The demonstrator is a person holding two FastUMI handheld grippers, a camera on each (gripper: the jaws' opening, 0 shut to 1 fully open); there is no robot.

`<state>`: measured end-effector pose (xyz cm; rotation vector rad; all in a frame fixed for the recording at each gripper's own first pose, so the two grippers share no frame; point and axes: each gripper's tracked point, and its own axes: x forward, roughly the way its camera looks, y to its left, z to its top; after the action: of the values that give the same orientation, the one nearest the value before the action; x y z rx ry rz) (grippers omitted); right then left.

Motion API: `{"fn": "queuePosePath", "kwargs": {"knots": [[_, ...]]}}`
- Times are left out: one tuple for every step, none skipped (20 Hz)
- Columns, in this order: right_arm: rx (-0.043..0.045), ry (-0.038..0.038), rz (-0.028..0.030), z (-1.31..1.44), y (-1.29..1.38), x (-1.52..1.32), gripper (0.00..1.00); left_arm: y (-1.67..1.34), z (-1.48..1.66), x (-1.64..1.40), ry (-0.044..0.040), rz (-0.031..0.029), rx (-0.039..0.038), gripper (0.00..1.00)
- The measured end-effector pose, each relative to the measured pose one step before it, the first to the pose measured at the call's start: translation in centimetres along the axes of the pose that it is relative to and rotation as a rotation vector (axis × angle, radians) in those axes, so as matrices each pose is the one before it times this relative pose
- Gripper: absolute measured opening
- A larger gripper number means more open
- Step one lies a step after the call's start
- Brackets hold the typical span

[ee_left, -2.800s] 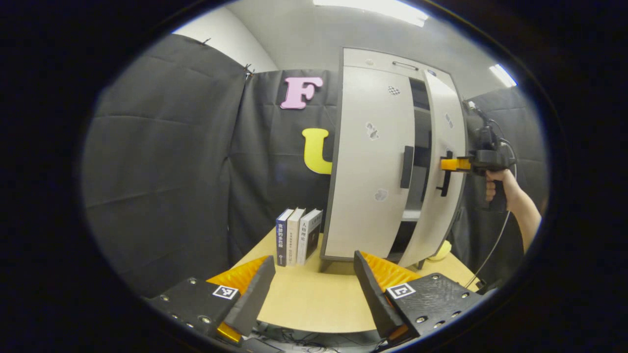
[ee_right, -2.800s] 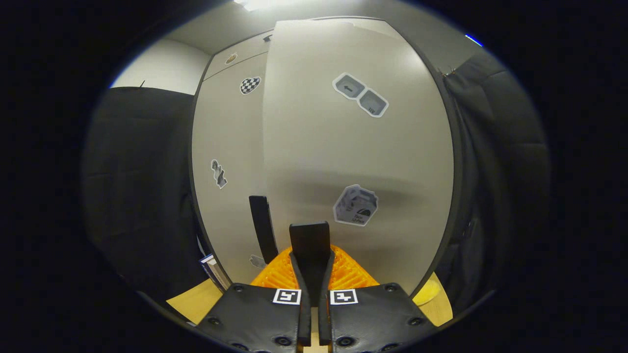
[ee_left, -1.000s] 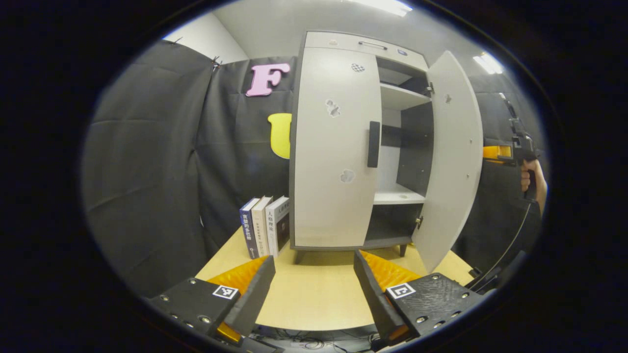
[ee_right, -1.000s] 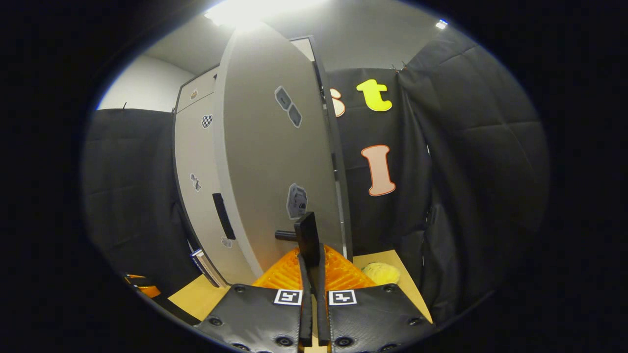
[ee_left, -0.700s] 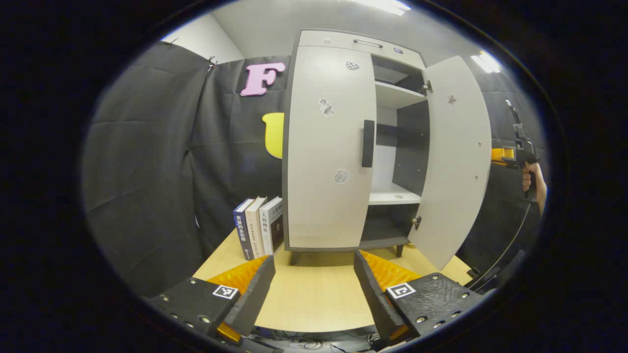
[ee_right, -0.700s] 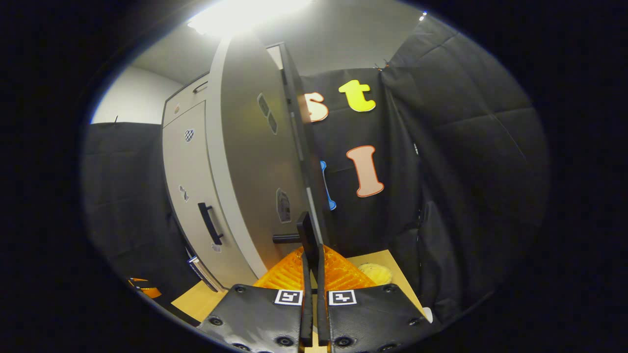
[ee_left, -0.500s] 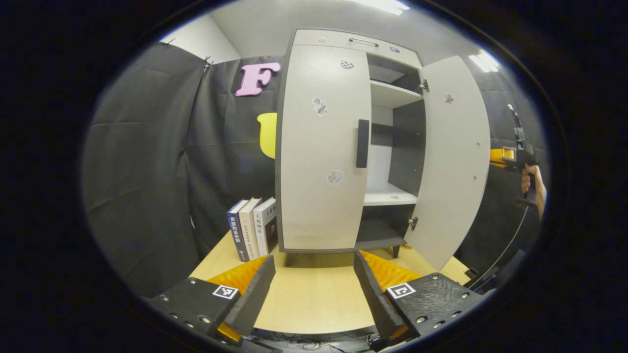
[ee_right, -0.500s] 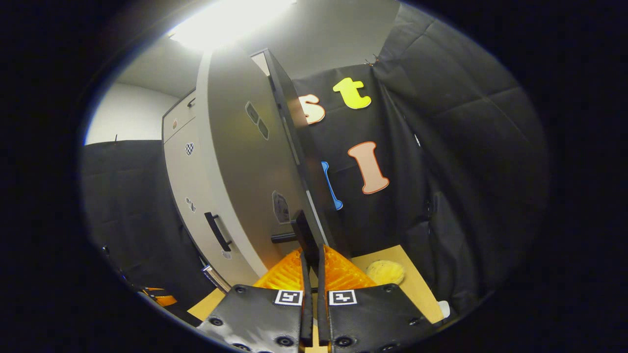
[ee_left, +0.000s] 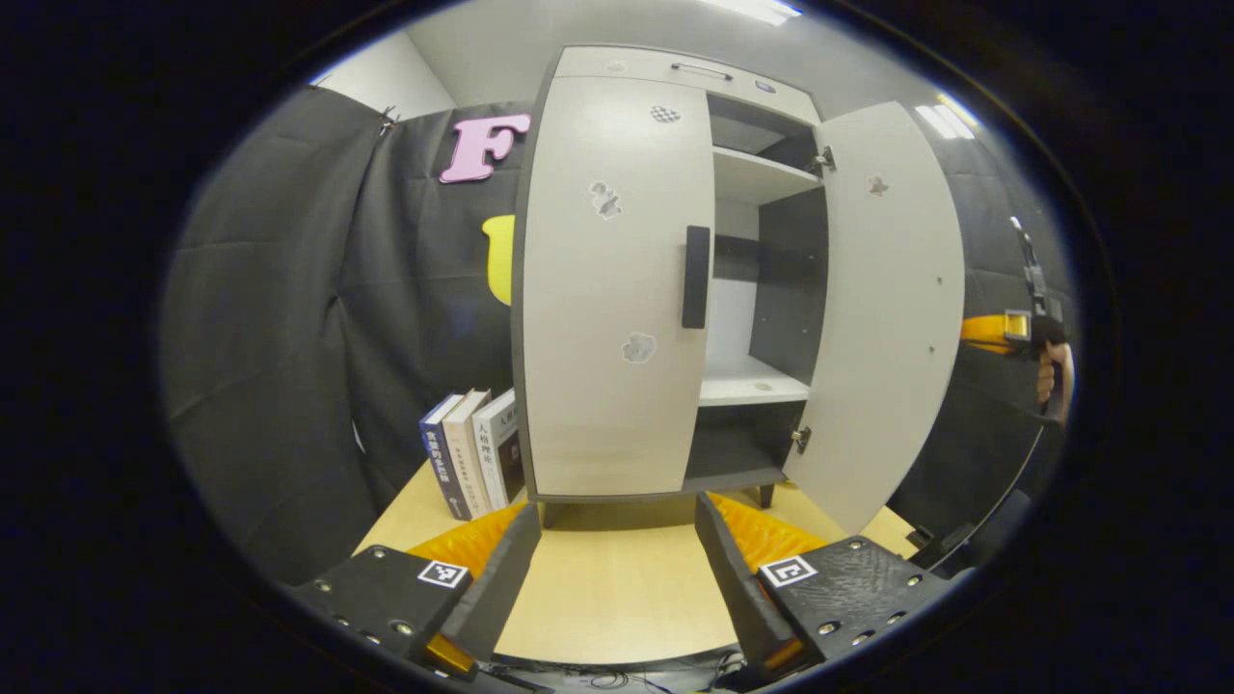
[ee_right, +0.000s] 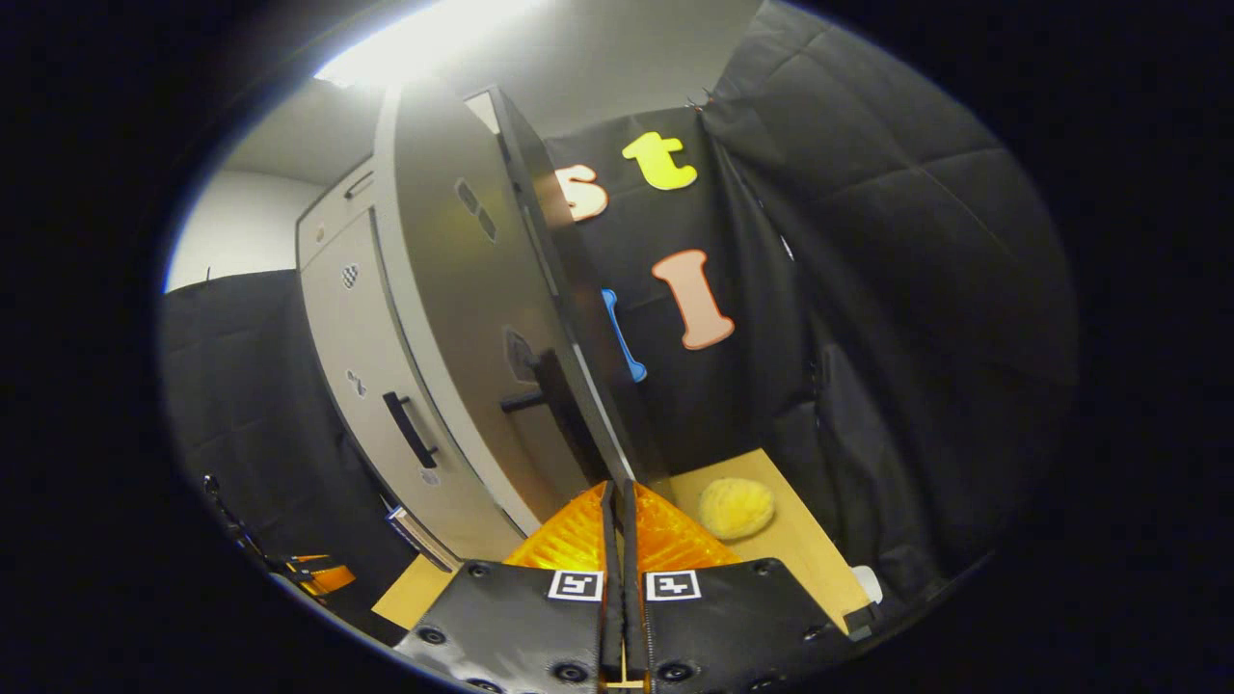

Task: Open the right door of the double-door shoe cabinet with the right hand, and open the left door with the left hand.

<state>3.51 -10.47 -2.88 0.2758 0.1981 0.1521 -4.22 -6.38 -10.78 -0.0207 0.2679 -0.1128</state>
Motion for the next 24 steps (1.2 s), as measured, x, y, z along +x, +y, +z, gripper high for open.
{"fn": "queuePosePath", "kwargs": {"knots": [[0.00088, 0.01137, -0.02579, -0.391, -1.276, -0.279, 0.02, -0.237, 0.586, 0.662, -0.01143, -0.01102, 0.00829, 0.92], [0.00012, 0.01434, -0.03089, -0.513, -1.359, -0.399, 0.02, -0.138, 0.67, 0.782, -0.01184, -0.00813, 0.01189, 0.92], [0.00115, 0.0149, -0.03232, -0.944, -1.57, -0.419, 0.02, -0.03, 0.425, 0.457, -0.0105, -0.00433, 0.01358, 0.92], [-0.00069, 0.00636, -0.03492, -0.272, -1.135, -0.097, 0.02, -0.03, 0.525, 0.499, -0.01369, -0.00204, 0.01109, 0.93], [-0.00511, -0.00511, -0.02648, 0.009, -1.033, -0.013, 0.02, -0.105, 0.405, 0.591, -0.01444, -0.00242, 0.00707, 0.93], [-0.00718, -0.01082, -0.01638, 0.252, -0.945, 0.1, 0.02, -0.228, 0.517, 0.526, -0.0124, -0.00063, 0.00567, 0.93], [-0.0082, -0.01284, -0.01079, 0.167, -0.815, 0.242, 0.02, 0.058, 0.638, 0.615, -0.01708, 0.0114, 0.00637, 0.93], [-0.01085, -0.00447, -0.01603, 0.116, -0.818, 0.976, 0.0, 0.086, 0.772, 0.625, -0.02261, 0.01385, 0.00529, 0.92], [-0.00811, 0.00032, -0.01174, -0.219, -0.931, 0.092, 0.06, -0.104, 0.576, 0.701, -0.02164, 0.00491, 0.00287, 0.92], [-0.00493, 0.0054, -0.01313, -0.108, -0.829, 0.686, 0.1, -0.216, 0.618, 0.671, -0.01962, 0.00076, -0.00021, 0.93], [0.0024, 0.00608, -0.00408, 0.108, -0.599, 0.789, 0.17, -0.329, 0.506, 0.591, -0.01773, -0.00665, -0.0055, 0.93], [0.00879, 0.00077, -0.00022, 0.304, -0.505, 0.797, 0.32, -0.392, 0.513, 0.593, -0.01274, -0.00418, -0.01197, 0.92], [0.00946, -0.0044, -0.00135, -0.027, -0.459, 0.995, 0.48, -0.402, 0.464, 0.509, -0.00938, -0.00392, -0.01189, 0.92], [0.00518, -0.00999, -0.00993, 0.225, -0.589, 1.051, 0.64, -0.207, 0.432, 0.502, -0.00813, 0.00296, -0.00554, 0.92], [-0.0016, -0.00629, -0.01141, 0.066, -0.508, 0.627, 0.79, 0.004, 0.321, 0.538, -0.00828, 0.00804, 0.00036, 0.92], [-0.00669, -0.0038, -0.00974, -0.054, -0.656, 1.058, 0.95, 0.043, 0.401, 0.543, -0.01032, 0.00886, 0.00651, 0.92], [-0.0082, 0.00014, -0.01378, -0.051, -0.694, 0.91, 0.96, 0.178, 0.252, 0.523, -0.0069, 0.01102, 0.00848, 0.92], [-0.0108, 0.00613, -0.01209, 0.005, -0.53, 0.93, 0.92, 0.141, 0.212, 0.483, -0.00636, 0.01094, 0.00791, 0.93], [-0.01349, 0.007, -0.01018, 0.011, -0.427, 0.926, 0.98, 0.025, 0.206, 0.42, -0.00692, 0.00893, 0.00629, 0.93], [-0.01189, 0.00334, -0.00547, 0.064, -0.274, 0.794, 0.92, 0.042, 0.049, 0.375, -0.00521, 0.00927, 0.00355, 0.93], [-0.00421, -0.00325, -0.00099, 0.379, -0.223, 0.75, 0.98, 0.003, 0.088, 0.362, -0.00499, 0.00734, 0.00087, 0.95], [0.0028, 0.00224, 0.00714, 0.02, -0.135, 0.639, 0.98, 0.026, 0.092, 0.271, -0.00429, 0.00742, -0.00354, 0.94], [0.00793, 0.00502, 0.00892, 0.147, -0.048, 0.71, 0.98, 0.042, -0.013, 0.18, -0.00252, 0.00883, -0.00499, 0.93], [0.00703, 0.0059, 0.00886, -0.013, -0.082, 0.715, 0.98, -0.099, 0.112, 0.249, -0.00556, 0.00473, -0.00953, 0.92]]}}
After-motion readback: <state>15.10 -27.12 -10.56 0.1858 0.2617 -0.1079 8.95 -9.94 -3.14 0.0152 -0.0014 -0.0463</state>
